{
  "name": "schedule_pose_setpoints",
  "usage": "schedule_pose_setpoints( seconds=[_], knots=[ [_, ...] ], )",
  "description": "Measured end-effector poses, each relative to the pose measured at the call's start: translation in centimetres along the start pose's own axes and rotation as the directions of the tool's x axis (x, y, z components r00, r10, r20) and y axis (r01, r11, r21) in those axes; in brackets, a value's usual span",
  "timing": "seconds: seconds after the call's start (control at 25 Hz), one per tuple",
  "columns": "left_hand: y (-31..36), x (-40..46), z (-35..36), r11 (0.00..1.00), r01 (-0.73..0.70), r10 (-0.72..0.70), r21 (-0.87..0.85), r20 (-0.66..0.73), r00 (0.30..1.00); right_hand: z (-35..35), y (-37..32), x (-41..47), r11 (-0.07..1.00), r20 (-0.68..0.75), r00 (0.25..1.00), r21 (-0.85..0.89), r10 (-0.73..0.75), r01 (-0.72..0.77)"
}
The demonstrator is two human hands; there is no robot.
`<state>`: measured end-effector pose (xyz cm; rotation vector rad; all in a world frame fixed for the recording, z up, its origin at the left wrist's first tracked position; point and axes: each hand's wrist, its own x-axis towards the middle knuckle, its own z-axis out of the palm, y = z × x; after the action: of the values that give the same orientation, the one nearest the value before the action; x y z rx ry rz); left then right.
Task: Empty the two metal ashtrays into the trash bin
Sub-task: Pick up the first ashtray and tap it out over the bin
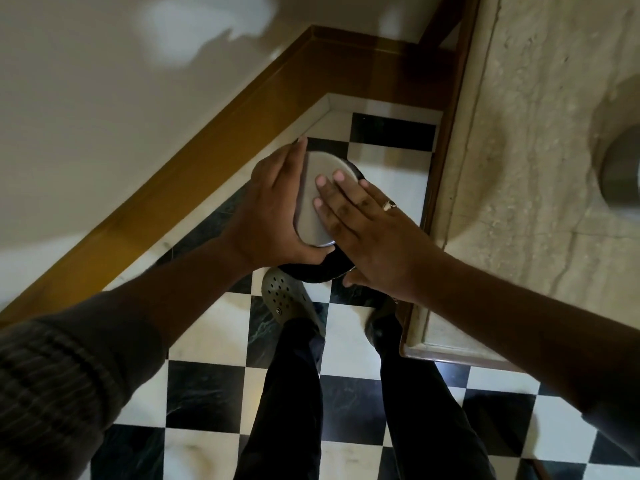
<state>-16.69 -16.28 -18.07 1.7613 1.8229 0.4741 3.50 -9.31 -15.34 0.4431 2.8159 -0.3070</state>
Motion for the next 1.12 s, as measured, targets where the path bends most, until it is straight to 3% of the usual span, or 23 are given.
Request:
schedule_pose_setpoints(
  seconds=[0.12,0.24,0.32,0.4,0.44,0.52,0.6,0.68,0.84,0.96,1.12],
  knots=[
    [0.8,0.0,0.6,1.000,-0.012,0.012,-0.015,-0.002,1.000,0.8,-0.2,-0.8,0.997,-0.130,0.988,0.023,0.078,-0.076],
    [0.4,0.0,0.4,0.999,-0.012,0.013,-0.051,0.028,1.000,0.8,0.0,-0.1,0.973,-0.130,0.977,0.176,0.171,-0.147],
    [0.2,0.1,-0.7,0.988,0.069,-0.058,-0.138,0.085,0.995,0.2,0.7,0.1,0.937,-0.112,0.982,0.332,0.152,-0.107],
    [0.7,0.6,-2.1,0.927,0.263,-0.219,-0.268,0.182,0.959,-0.9,1.4,-0.3,0.856,-0.078,0.983,0.505,0.169,-0.108],
    [0.8,0.8,-2.6,0.856,0.374,-0.310,-0.356,0.225,0.924,-1.6,1.4,-0.5,0.789,-0.066,0.974,0.598,0.219,-0.137],
    [1.0,1.1,-3.4,0.589,0.548,-0.461,-0.594,0.310,0.832,-2.3,1.0,-0.5,0.588,-0.020,0.918,0.774,0.396,-0.237],
    [1.3,1.1,-4.2,0.347,0.608,-0.567,-0.714,0.357,0.742,-2.5,0.5,0.4,0.299,0.109,0.795,0.889,0.597,-0.346],
    [2.2,1.0,-4.9,0.248,0.624,-0.585,-0.741,0.399,0.706,-2.2,0.4,1.4,0.056,0.252,0.683,0.917,0.685,-0.395],
    [4.4,1.3,-6.2,0.196,0.632,-0.582,-0.749,0.430,0.690,-2.7,0.0,1.6,-0.041,0.280,0.607,0.925,0.744,-0.377],
    [6.4,2.5,-7.3,0.219,0.634,-0.570,-0.742,0.430,0.700,-4.0,0.7,0.7,-0.107,0.287,0.528,0.932,0.799,-0.345],
    [11.1,4.8,-8.4,0.208,0.627,-0.578,-0.751,0.423,0.698,-6.3,2.8,-1.8,-0.137,0.239,0.435,0.958,0.868,-0.253]
  ],
)
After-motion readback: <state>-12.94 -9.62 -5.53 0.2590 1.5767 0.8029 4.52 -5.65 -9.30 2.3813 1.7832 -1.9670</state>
